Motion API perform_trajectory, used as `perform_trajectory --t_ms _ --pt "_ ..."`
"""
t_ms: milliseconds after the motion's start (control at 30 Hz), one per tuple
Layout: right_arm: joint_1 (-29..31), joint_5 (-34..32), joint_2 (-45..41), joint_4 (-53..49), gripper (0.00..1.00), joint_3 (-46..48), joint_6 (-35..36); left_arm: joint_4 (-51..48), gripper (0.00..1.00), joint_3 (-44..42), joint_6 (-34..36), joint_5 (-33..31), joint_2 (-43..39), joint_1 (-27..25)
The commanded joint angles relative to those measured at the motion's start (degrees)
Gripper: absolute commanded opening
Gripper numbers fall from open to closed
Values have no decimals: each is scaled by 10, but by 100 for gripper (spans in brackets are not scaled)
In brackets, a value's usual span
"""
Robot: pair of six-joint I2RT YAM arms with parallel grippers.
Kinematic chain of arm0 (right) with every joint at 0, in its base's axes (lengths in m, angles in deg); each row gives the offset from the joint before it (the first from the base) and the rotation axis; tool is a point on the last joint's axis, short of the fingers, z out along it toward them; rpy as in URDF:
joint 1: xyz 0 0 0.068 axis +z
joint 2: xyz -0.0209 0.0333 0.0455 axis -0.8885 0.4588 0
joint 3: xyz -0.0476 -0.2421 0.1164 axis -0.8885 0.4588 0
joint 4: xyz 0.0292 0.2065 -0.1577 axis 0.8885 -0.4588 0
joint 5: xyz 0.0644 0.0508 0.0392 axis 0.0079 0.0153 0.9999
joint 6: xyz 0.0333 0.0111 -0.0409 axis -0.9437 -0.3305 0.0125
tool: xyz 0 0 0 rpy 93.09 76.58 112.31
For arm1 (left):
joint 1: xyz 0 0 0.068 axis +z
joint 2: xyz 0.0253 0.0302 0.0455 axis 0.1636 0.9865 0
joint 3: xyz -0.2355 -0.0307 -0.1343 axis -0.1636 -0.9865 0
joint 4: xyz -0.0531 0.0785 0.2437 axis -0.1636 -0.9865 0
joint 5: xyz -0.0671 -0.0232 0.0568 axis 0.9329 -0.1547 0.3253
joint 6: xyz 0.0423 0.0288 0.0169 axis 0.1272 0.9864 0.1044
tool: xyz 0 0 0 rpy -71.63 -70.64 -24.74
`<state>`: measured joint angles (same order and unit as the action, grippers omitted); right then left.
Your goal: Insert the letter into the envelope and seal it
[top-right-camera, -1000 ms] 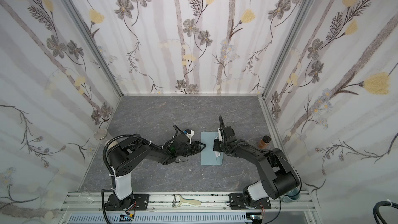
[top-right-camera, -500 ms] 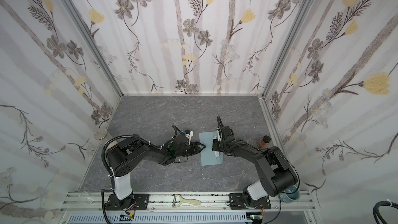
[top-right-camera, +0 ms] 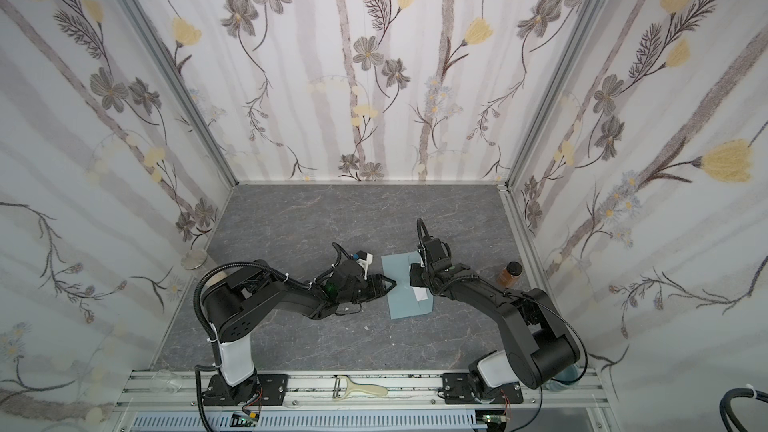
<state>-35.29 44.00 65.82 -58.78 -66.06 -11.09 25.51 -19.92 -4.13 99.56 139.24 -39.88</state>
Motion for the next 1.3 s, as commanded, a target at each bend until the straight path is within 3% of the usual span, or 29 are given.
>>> perform_trajectory --t_ms 0,400,1267 --pt "5 -25 2 -2 50 -6 3 -3 58 1 -1 -5 -3 0" --pt "23 -31 39 28 54 -6 -7 -3 58 18 2 -5 8 -1" --pt "53 75 68 117 53 14 -59 -3 58 25 -1 -6 14 0"
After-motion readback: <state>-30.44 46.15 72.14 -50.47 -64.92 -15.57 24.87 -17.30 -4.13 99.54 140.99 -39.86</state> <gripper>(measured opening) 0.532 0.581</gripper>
